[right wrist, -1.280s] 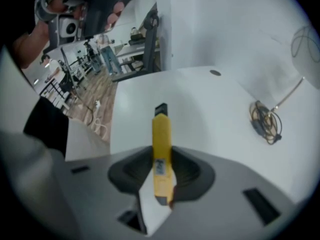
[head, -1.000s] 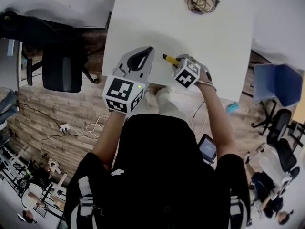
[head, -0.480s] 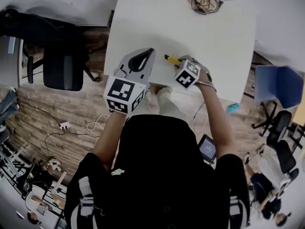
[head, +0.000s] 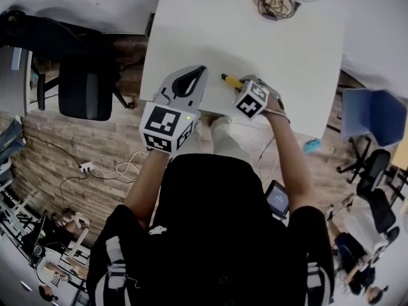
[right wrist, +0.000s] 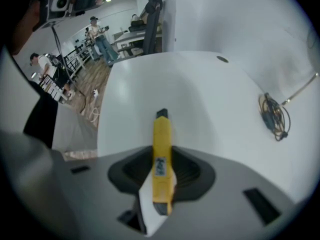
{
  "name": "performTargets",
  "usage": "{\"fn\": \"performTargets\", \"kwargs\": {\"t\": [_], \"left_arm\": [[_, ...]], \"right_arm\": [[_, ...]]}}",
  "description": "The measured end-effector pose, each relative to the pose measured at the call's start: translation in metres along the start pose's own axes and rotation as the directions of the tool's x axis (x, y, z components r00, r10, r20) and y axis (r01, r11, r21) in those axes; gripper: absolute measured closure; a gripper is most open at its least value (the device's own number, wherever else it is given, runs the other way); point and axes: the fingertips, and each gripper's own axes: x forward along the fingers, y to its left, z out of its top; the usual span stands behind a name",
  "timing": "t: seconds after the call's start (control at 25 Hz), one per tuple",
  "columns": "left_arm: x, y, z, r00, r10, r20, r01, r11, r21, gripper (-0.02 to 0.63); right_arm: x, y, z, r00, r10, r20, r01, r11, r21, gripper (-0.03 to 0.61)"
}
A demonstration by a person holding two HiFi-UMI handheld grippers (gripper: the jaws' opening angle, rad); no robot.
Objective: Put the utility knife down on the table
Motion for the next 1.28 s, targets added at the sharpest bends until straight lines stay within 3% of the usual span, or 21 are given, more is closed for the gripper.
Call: {"fn": "performTargets", "kwargs": {"t": [0.56, 0.8, 0.92, 1.08, 1.28], "left_arm": [[-0.002, -0.003, 0.007, 1.000, -0.007, 0.017, 0.007, 1.000, 0.014, 0.598], [-0.002, -0.005, 0.018, 0.999, -0.016, 0.036, 0.015, 0.999, 0.035, 0.598], [-0.001, -0.008, 0.025, 0.999, -0.023, 0.045, 0.020, 0.999, 0.051, 0.598], [-0.002, -0.012, 0.037, 0.997, -0.032, 0.064, 0.027, 0.997, 0.075, 0.598], [-0.007, -0.018, 0.054, 0.995, -0.039, 0.091, 0.028, 0.993, 0.116, 0.598]], "right_arm": [[-0.009, -0.005, 0.001, 1.000, -0.013, 0.024, 0.011, 0.998, 0.063, 0.428], [-0.033, -0.017, 0.015, 0.994, -0.056, 0.099, 0.043, 0.991, 0.129, 0.441], [-0.051, -0.025, 0.023, 0.986, -0.082, 0.148, 0.058, 0.985, 0.163, 0.482], [-0.089, -0.037, 0.043, 0.954, -0.140, 0.266, 0.081, 0.972, 0.221, 0.519], [-0.144, -0.051, 0.064, 0.886, -0.247, 0.392, 0.129, 0.944, 0.304, 0.536]]}}
